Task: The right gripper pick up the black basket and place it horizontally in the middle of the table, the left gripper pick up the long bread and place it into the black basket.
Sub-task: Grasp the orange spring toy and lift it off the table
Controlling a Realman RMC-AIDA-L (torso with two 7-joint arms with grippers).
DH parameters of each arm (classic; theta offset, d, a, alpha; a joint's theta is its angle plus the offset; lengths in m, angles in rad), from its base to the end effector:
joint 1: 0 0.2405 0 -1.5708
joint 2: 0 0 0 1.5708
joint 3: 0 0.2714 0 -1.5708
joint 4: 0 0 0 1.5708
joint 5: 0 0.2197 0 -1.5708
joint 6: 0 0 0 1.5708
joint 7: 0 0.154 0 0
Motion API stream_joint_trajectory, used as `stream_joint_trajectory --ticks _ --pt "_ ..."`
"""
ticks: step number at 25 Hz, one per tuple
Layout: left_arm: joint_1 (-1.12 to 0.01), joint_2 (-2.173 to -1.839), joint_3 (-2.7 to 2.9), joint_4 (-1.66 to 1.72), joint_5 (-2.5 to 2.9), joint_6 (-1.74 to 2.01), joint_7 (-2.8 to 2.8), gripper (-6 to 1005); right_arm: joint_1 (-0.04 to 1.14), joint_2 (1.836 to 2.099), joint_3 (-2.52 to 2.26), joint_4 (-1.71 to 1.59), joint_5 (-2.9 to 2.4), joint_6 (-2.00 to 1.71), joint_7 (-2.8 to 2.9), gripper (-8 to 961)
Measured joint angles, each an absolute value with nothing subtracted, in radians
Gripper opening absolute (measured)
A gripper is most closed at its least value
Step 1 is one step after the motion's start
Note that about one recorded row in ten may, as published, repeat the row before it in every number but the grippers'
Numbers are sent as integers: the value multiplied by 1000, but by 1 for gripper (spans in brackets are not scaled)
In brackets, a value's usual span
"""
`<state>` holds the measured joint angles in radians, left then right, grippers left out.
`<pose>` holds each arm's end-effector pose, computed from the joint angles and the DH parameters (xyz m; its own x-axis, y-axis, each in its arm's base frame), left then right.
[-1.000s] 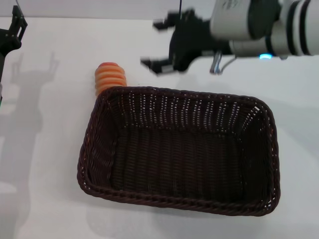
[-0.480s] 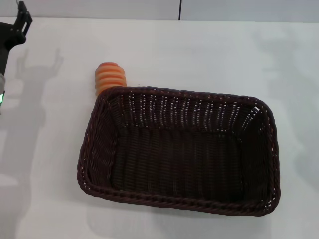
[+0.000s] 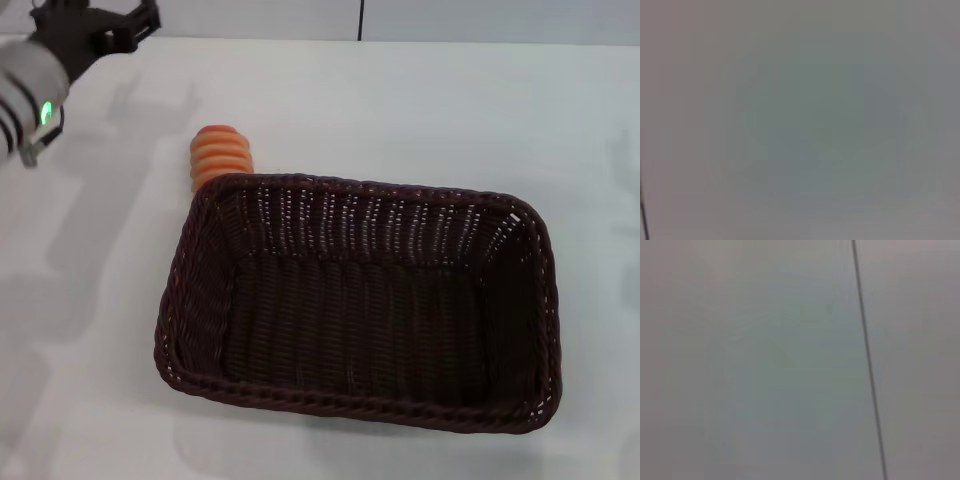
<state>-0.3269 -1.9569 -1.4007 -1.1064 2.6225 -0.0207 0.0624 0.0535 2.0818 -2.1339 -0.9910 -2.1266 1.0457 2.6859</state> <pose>-0.2612 0.4347 0.0207 0.7232 0.2711 0.6352 0.6871 -0.1891 -0.7015 0.2826 0.3186 0.0069 0.6621 0.2220 -0.7158 -0.7492 0.1761 -0.6385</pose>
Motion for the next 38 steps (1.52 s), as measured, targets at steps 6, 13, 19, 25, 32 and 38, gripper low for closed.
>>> stream_joint_trajectory --ticks 6,13,19,25,32,38 --pt "-436 -2065 -1675 -1292 2699 -729 191 845 10 2079 -2155 -971 -2074 1045 2686 788" --pt "-525 -2064 -1674 -1282 2756 -953 75 845 -5 2077 -2168 -975 -2082 1052 2674 788" --pt "-595 -2066 -1654 -1163 2758 -974 41 844 -6 2075 -2169 -978 -2092 1054 2670 787" --pt "-647 -2069 -1654 -1052 2753 -952 42 844 -11 2074 -2170 -982 -2105 1055 2669 787" --pt "-674 -2070 -1645 -984 2714 -931 54 844 -4 2074 -2170 -981 -2110 1053 2668 787" --pt "-680 -2068 -1627 -974 2695 -932 82 844 -3 2074 -2167 -980 -2118 1052 2666 788"
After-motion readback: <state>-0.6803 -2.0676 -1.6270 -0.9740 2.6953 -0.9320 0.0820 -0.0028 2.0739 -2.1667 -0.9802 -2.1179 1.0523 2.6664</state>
